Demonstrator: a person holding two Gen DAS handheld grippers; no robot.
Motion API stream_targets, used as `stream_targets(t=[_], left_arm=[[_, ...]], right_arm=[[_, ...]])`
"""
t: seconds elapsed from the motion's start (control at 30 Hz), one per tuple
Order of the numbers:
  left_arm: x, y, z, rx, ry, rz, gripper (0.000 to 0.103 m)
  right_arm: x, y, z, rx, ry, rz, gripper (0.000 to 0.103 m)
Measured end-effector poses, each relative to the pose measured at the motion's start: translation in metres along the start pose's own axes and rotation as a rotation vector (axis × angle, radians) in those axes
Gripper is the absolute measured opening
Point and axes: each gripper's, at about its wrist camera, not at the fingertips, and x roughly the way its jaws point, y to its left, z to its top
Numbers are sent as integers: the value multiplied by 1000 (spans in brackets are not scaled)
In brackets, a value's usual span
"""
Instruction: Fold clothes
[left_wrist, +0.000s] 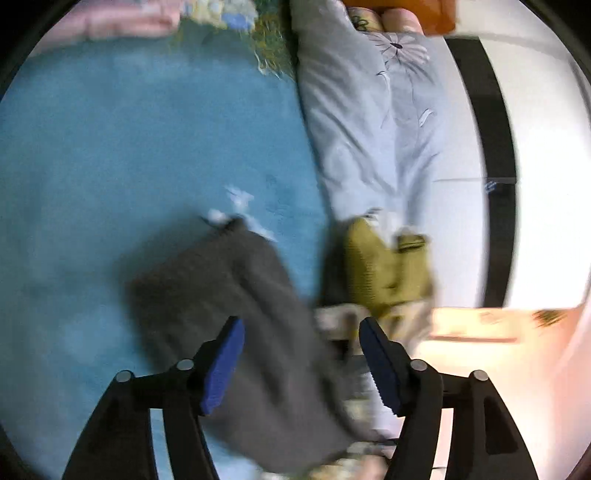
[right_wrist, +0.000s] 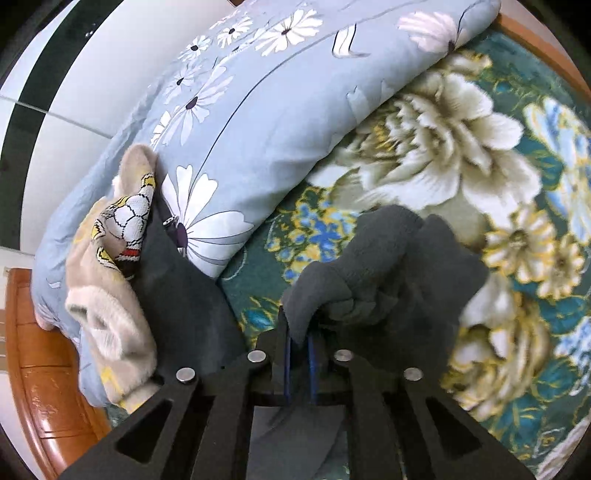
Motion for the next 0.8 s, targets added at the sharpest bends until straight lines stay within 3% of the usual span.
stream_targets(t=[0.07,0.1,0.17,0.37,0.5,0.63,0.8], left_arm=[[3,15,-5,15,-8,98,71],[6,25,-7,4,0,133,71],[16,50,-14,-61,28,145,71],[47,88,-28,-222,11,77,71],[50,83,-28,-210,-5,89,71],[46,84,-27,-205,0,97,71],[47,85,-30,-220,-11,89,71]], right_arm=[[0,0,-2,-18,-12,37,19],[0,0,-4,-28,-18,55,34],[-9,-3,-10,-54,-45,93,51],[-21,-44,-33,-118,-49,44,52],[-3,-68,-42,-73,3,44,52],[15,-54,-49,-95,36,92,52],[53,-23,-61,-179,111,64,52]])
